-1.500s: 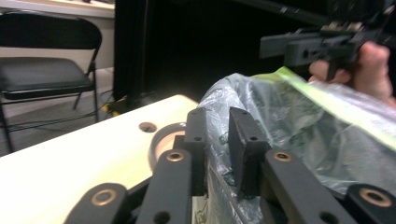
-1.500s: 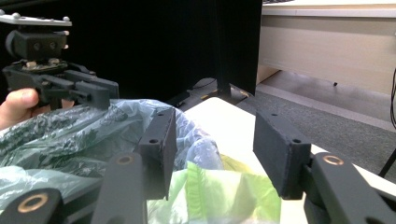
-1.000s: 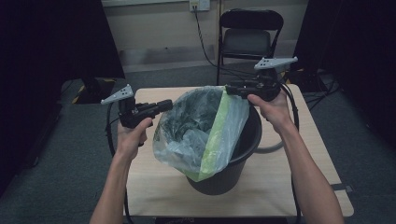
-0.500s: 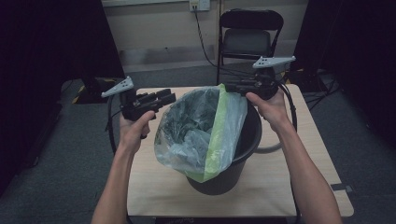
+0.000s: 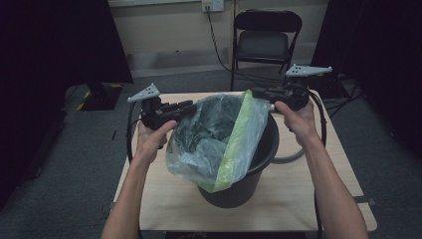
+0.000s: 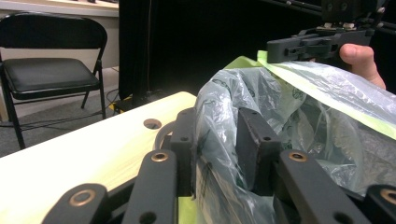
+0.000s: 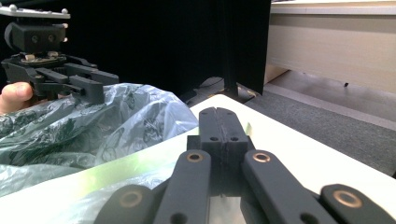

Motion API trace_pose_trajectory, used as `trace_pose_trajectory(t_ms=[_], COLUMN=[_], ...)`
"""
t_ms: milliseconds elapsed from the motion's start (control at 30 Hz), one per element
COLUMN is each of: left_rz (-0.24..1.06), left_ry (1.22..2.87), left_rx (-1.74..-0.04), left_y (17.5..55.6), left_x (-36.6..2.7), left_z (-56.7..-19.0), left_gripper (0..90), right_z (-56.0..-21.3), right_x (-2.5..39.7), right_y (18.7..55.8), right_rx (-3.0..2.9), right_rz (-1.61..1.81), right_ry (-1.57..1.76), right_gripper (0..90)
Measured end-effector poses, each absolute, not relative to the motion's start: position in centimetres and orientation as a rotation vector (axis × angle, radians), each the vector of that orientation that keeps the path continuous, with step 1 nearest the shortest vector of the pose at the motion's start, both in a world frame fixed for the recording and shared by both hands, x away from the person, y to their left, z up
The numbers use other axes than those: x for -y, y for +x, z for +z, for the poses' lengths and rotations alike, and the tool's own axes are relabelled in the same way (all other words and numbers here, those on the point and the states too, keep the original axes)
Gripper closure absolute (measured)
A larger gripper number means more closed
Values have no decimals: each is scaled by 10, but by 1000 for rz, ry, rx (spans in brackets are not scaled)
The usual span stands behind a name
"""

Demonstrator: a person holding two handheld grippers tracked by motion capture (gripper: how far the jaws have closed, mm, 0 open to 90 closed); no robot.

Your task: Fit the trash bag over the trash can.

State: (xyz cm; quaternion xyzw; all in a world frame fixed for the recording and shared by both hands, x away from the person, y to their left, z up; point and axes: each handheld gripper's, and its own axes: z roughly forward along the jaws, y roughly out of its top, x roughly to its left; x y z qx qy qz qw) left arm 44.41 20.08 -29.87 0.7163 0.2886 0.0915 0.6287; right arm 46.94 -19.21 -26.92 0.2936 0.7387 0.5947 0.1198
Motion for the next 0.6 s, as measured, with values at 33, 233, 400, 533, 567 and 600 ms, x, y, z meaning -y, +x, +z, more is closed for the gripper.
trace_pose_trajectory(t_ms=[33,233,400,533,567,600], left_rz=[207,230,221,216,217,213], left_ry=[1629,1612,1590,1572,1574,1575], left_rx=[-662,-674,-673,-680,-683,-682], left_y=[442,430,426,422,420,419], left_x=[-202,-207,-211,-213,-214,-215], left_z=[-300,-301,-303,-304,-304,-304], left_gripper=[683,672,665,664,661,662], right_z=[-270,-285,-311,-326,-329,-332], right_x=[196,215,216,213,212,210], right_y=[468,461,466,471,472,472], right_rx=[-2156,-2135,-2158,-2171,-2176,-2185], right_rz=[1735,1752,1763,1777,1775,1769], right_ry=[861,903,966,990,996,996], right_gripper=[900,900,900,900,900,900])
